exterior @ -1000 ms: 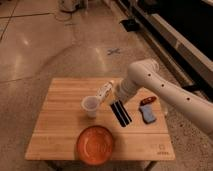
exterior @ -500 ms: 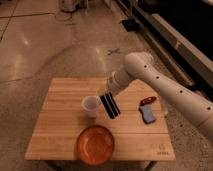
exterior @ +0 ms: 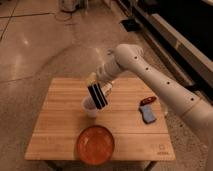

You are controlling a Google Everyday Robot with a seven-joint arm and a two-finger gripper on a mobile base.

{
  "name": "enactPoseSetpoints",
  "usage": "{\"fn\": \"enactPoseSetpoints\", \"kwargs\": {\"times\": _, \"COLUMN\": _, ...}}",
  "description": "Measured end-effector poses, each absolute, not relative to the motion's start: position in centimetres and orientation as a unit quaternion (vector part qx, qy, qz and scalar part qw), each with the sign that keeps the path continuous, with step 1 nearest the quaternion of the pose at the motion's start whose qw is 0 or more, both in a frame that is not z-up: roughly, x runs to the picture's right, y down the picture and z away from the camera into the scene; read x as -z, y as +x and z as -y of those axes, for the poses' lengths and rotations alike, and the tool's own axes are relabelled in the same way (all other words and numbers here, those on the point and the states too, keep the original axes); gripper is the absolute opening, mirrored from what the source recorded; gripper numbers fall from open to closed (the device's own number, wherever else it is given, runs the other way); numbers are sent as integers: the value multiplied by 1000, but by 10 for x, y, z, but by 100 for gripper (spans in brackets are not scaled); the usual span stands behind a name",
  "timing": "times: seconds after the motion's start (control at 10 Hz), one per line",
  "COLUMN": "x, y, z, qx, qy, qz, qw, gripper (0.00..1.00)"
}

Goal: Place the eraser in the ceramic cup

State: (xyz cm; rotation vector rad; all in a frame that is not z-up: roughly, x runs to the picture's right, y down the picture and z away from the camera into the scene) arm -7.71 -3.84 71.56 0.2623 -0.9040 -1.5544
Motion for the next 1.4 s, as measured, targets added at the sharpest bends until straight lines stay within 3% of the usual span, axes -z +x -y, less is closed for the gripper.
{"fn": "enactPoseSetpoints", "kwargs": {"times": 0.2, "x": -717, "y": -94, "z": 46, "qx": 673, "qy": 127, "qz": 398, "qw": 611, "gripper": 1}}
{"fn": "enactPoseSetpoints", "kwargs": {"times": 0.3, "x": -720, "y": -102, "z": 48, "qx": 671, "qy": 132, "qz": 400, "qw": 610, "gripper": 7}}
{"fn": "enactPoseSetpoints", "kwargs": {"times": 1.0, "x": -748, "y": -120, "z": 41, "qx": 649, "qy": 142, "qz": 417, "qw": 621, "gripper": 75}}
{"fn": "enactPoseSetpoints", "kwargs": {"times": 1.1, "x": -753, "y": -116, "z": 39, "qx": 647, "qy": 142, "qz": 416, "qw": 623, "gripper": 80}}
{"fn": "enactPoseSetpoints", "kwargs": {"times": 1.4, "x": -758, "y": -107, "z": 38, "qx": 646, "qy": 143, "qz": 412, "qw": 626, "gripper": 80}}
